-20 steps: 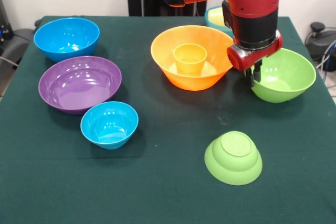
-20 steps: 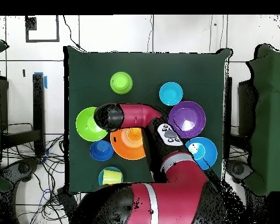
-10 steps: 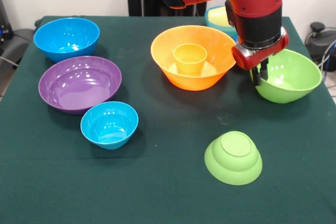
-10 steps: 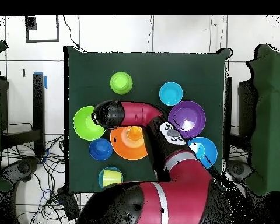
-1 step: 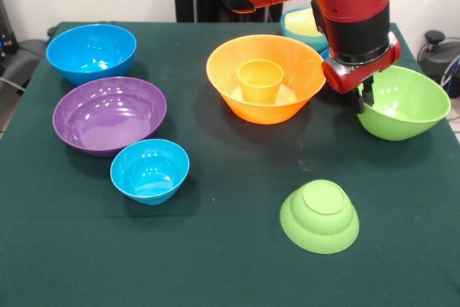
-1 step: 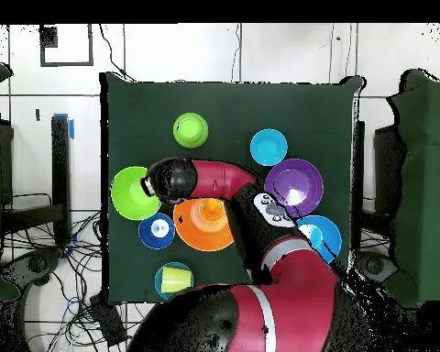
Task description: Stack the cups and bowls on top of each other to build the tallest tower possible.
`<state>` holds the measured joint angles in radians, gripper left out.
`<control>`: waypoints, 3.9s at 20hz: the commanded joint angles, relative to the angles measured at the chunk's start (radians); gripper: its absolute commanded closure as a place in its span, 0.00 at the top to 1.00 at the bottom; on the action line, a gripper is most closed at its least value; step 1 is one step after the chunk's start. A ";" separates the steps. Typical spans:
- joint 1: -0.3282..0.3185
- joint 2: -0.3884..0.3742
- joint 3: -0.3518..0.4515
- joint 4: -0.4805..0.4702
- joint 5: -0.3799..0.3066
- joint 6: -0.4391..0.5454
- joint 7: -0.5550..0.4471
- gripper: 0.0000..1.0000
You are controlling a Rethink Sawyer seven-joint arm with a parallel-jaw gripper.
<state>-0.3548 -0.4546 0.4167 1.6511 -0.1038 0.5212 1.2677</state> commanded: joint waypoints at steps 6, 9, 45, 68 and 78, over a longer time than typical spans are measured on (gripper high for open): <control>-0.013 -0.035 0.064 0.036 0.036 0.160 0.092 0.00; -0.009 -0.042 0.062 0.021 0.032 0.180 0.091 0.00; -0.006 -0.201 0.011 -0.181 -0.021 0.479 0.057 0.00; -0.053 -0.157 -0.003 -0.279 -0.096 0.577 -0.022 0.00; -0.081 -0.121 0.001 -0.356 -0.149 0.665 -0.075 0.00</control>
<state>-0.4170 -0.6433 0.4378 1.3638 -0.1730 1.0717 1.2677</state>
